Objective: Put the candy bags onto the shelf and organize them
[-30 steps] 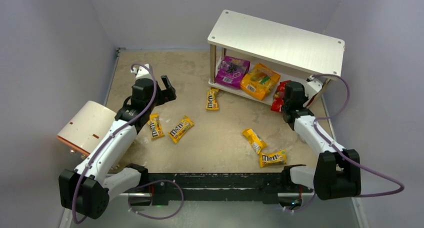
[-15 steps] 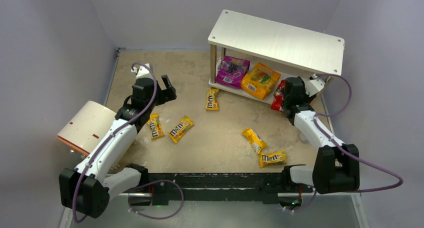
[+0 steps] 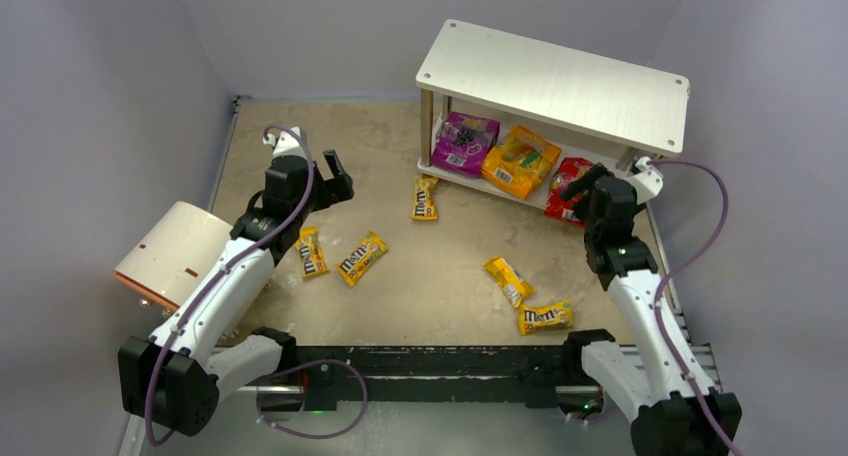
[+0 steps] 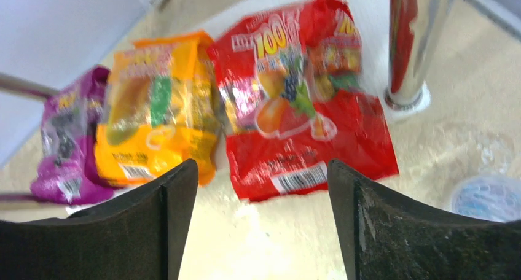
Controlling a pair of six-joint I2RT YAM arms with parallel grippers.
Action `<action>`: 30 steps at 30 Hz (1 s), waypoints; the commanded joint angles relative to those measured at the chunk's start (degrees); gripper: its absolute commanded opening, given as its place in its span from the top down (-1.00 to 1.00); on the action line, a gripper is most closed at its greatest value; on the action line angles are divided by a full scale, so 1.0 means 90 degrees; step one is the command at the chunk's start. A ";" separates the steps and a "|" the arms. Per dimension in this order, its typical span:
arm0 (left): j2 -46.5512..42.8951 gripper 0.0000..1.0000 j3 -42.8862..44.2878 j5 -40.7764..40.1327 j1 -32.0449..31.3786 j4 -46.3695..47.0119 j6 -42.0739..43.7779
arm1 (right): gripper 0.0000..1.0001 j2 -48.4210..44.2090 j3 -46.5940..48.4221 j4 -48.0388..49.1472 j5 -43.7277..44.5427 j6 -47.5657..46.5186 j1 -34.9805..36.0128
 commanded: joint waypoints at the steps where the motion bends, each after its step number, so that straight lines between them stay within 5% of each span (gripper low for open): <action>1: 0.0007 -1.00 0.0261 0.0056 -0.0009 0.0060 0.0012 | -0.49 -0.0552 -0.0699 -0.0633 -0.0743 0.0025 -0.0015; 16: -0.0022 -1.00 0.0241 0.0046 -0.0009 0.0067 0.0007 | 0.19 0.0259 -0.1105 0.0677 -0.0367 -0.0363 -0.0013; 30: 0.0008 -1.00 0.0236 0.0017 -0.0009 0.0055 0.0012 | 0.23 0.1433 -0.0735 0.2204 -0.0087 -0.1406 -0.0018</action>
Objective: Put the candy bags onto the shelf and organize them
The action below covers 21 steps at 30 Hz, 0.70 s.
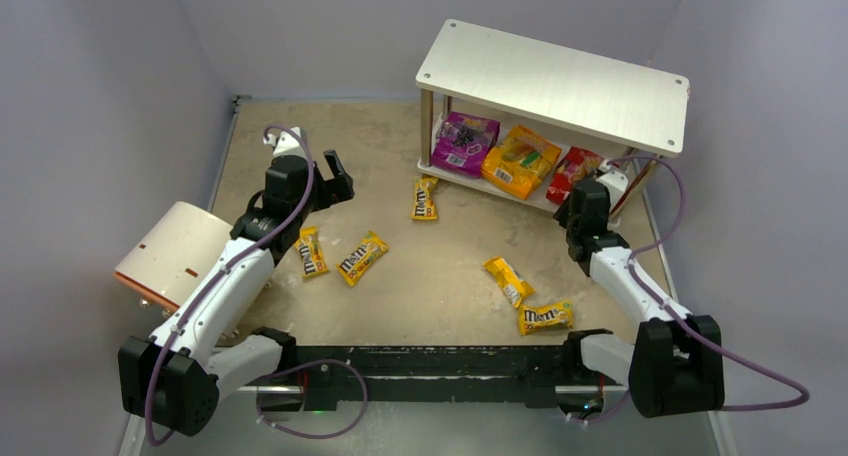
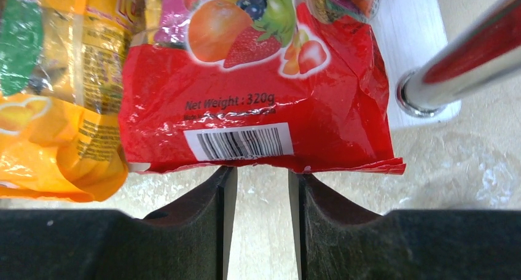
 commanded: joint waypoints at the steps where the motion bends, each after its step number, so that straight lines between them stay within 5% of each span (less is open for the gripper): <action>1: -0.0001 -1.00 0.0243 -0.0027 -0.0009 0.0055 0.0010 | 0.23 -0.0055 0.0292 0.0751 0.0158 -0.0414 -0.0009; 7: -0.0049 -1.00 0.0227 0.0002 -0.0009 0.0069 0.0001 | 0.11 -0.0639 0.0310 -0.0163 -0.0350 -0.0353 -0.0011; 13: 0.0006 -1.00 0.0204 0.0136 -0.0009 0.0161 -0.0040 | -0.02 -0.1689 -0.0028 -0.0685 -0.2645 -0.0684 0.0023; 17: 0.0075 -1.00 0.0253 0.0272 -0.0009 0.0157 -0.0119 | -0.02 -0.1405 0.0159 -0.0597 -0.3467 -0.0711 0.0406; 21: 0.0034 -1.00 0.0209 0.0347 -0.0009 0.0012 -0.0328 | 0.01 -0.0387 0.0682 -0.0230 -0.2812 -0.0912 0.1550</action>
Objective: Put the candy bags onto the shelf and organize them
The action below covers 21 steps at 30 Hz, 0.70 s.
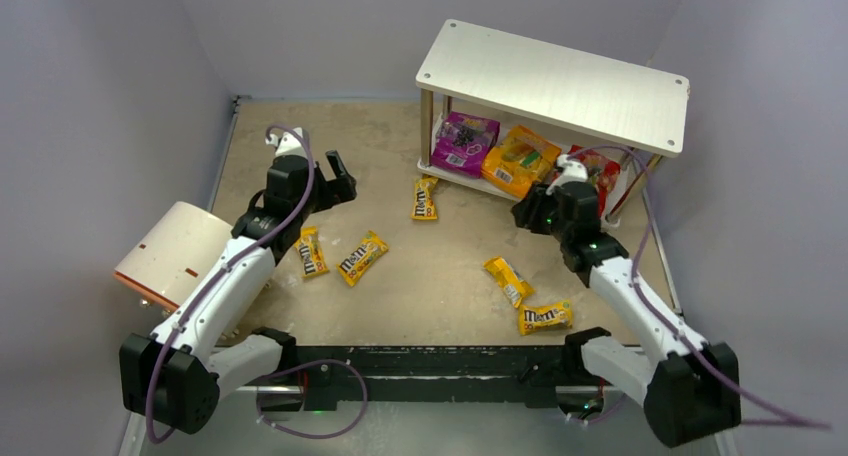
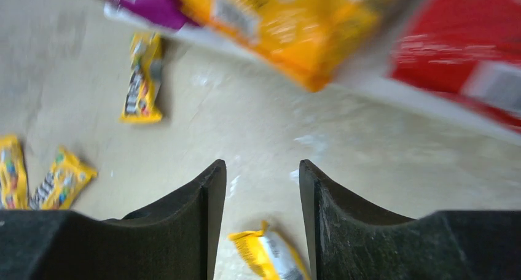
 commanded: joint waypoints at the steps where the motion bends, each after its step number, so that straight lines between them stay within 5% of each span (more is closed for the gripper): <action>1: -0.0046 -1.00 0.0160 0.0182 -0.0009 -0.0032 -0.0331 | 0.02 0.1132 0.0744 0.0252 -0.0007 -0.0327 0.1015; 11: -0.0497 -1.00 -0.0347 0.0206 -0.0009 -0.0394 -0.0754 | 0.16 0.3143 0.1552 0.1406 0.0932 -0.0446 0.1131; 21: -0.0506 -1.00 -0.0572 0.0093 -0.0009 -0.0688 -0.1042 | 0.24 0.2958 0.1302 0.1323 0.2281 -0.0355 0.1107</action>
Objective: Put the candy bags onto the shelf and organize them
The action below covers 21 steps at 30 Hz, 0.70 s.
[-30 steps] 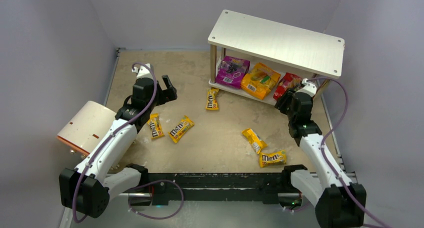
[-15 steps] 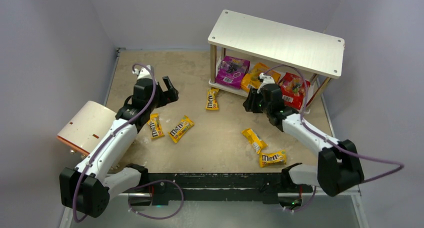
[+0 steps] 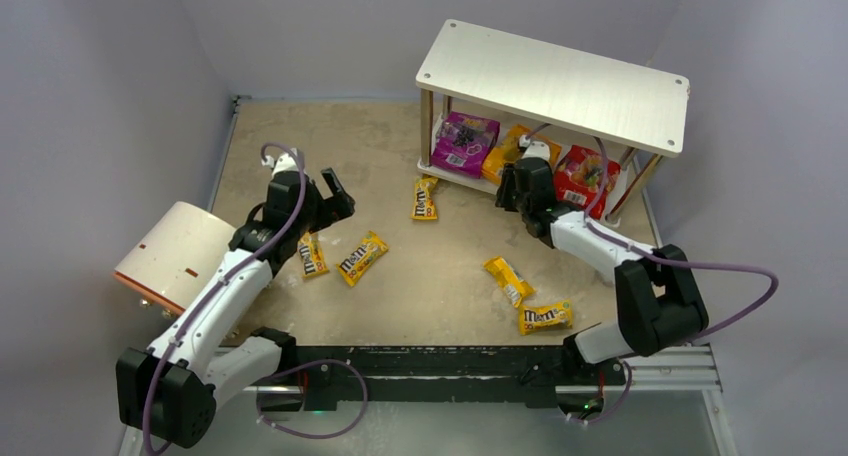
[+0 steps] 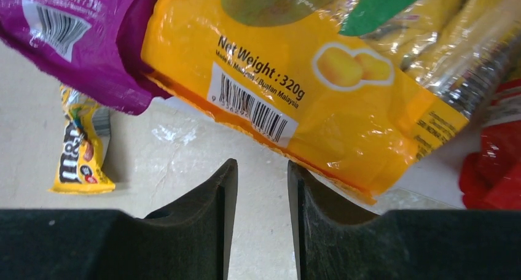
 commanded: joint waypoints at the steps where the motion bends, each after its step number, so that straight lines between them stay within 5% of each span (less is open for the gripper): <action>1: -0.0047 -1.00 -0.0110 -0.0047 -0.0009 -0.0031 -0.0198 | 0.24 -0.0383 -0.0073 0.0216 0.0874 -0.0133 -0.0058; 10: 0.0020 -1.00 -0.0235 -0.0049 -0.0009 -0.0438 -0.0343 | 0.13 -0.0702 -0.0259 0.0096 0.0324 -0.0532 -0.0240; 18: -0.0233 -0.96 -0.0587 0.0133 -0.0009 -0.0664 -0.0395 | -0.46 -0.2269 -0.0742 -0.0124 -0.2045 -0.0708 -0.0160; 21: -0.0282 -0.95 -0.0901 0.0366 0.0005 -0.0402 -0.0398 | -0.95 -0.3049 -0.1296 0.0197 -0.2360 -0.0208 -0.0172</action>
